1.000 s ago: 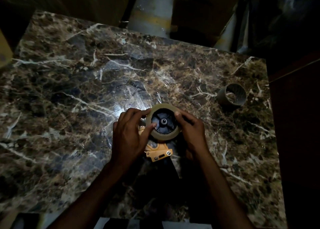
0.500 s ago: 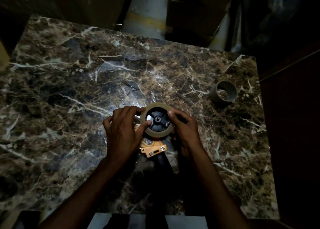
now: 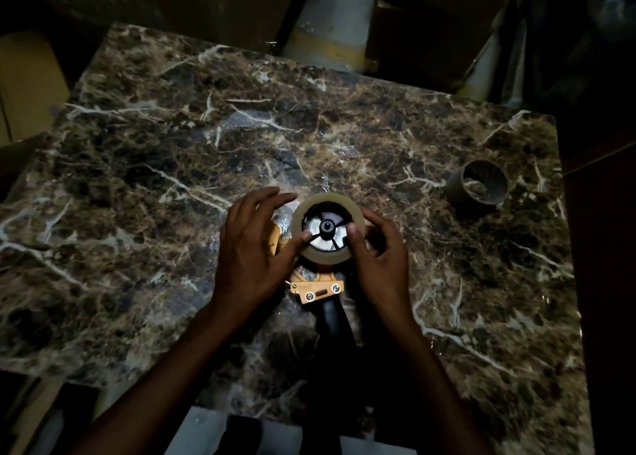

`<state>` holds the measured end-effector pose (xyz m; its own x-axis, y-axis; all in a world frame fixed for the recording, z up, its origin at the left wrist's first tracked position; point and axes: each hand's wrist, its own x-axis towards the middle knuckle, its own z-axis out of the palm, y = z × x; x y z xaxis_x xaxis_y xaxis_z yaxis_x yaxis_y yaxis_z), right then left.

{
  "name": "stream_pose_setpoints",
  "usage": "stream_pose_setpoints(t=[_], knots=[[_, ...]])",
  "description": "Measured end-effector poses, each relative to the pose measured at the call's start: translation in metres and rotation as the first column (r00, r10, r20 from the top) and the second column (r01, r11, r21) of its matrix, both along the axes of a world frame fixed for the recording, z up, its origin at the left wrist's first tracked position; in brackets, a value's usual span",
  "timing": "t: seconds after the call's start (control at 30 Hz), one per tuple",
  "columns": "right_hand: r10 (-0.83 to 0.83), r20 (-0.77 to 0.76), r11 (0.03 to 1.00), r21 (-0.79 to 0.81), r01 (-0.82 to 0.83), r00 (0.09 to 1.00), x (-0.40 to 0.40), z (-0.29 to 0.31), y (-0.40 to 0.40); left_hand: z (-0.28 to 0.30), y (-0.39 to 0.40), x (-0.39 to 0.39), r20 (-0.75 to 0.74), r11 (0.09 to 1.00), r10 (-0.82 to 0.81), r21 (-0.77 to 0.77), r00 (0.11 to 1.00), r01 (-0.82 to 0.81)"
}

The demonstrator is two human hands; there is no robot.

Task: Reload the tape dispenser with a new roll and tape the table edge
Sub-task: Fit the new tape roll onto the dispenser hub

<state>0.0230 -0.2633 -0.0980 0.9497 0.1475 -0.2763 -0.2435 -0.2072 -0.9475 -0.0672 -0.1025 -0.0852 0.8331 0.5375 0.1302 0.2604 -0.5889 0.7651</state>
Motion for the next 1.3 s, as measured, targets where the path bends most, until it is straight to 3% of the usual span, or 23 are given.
stream_pose_setpoints(t=[0.1, 0.23, 0.43, 0.7, 0.93, 1.3], knots=[[0.039, -0.023, 0.999, 0.039, -0.038, 0.999, -0.014, 0.004, -0.005, -0.001, -0.01, -0.019, -0.031, 0.998, 0.059, 0.01, 0.998, -0.058], [0.065, -0.05, 0.994, 0.094, -0.06, 0.997, -0.037, 0.008, -0.009, -0.003, -0.021, -0.036, -0.02, 0.979, 0.132, -0.151, 0.991, -0.134], [0.029, -0.07, 0.992, 0.128, -0.02, 0.997, -0.054, 0.011, -0.006, -0.001, -0.021, -0.039, 0.025, 0.944, 0.089, -0.321, 0.996, -0.076], [-0.103, -0.039, 0.989, 0.1, 0.106, 0.994, -0.047, 0.002, 0.003, -0.001, -0.024, -0.038, -0.027, 0.922, 0.028, -0.385, 0.999, -0.036], [-0.234, -0.035, 0.965, 0.111, 0.237, 0.972, -0.054, -0.007, 0.012, -0.008, -0.011, -0.035, 0.027, 0.89, -0.007, -0.455, 1.0, 0.018], [-0.257, -0.047, 0.962, 0.088, 0.26, 0.965, -0.052, -0.008, 0.013, -0.016, -0.01, -0.043, 0.068, 0.875, -0.067, -0.475, 0.995, 0.092]])
